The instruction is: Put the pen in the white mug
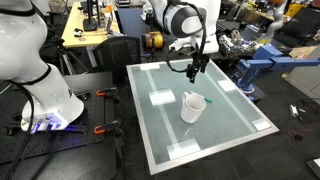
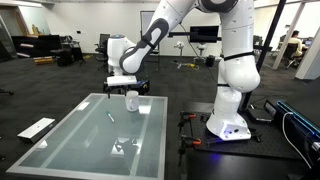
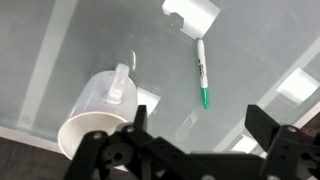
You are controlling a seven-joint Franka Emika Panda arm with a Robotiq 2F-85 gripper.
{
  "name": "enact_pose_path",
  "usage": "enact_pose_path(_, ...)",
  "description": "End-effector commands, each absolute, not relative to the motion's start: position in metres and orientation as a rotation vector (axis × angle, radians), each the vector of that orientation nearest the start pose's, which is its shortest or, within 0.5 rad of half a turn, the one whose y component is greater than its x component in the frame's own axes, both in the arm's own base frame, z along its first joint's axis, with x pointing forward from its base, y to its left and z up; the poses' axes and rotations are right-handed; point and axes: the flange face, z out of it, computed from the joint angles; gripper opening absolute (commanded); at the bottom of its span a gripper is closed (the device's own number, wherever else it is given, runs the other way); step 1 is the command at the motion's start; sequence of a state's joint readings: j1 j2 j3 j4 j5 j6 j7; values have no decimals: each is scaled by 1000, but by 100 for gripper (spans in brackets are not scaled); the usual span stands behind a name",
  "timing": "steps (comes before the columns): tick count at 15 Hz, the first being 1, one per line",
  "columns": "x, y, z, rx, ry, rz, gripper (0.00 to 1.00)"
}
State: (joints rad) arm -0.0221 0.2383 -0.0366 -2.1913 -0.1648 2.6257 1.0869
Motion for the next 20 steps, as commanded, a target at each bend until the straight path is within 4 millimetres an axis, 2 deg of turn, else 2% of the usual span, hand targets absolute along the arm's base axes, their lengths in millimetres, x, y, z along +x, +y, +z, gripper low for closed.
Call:
enact_pose_path(1, 594, -31, 282, -2685, 1549, -363, 100)
enact_pose_path(12, 628, -32, 241, -2668, 1589, -332, 100)
enact_pose_path(20, 637, -24, 215, -2711, 1571, -291, 100)
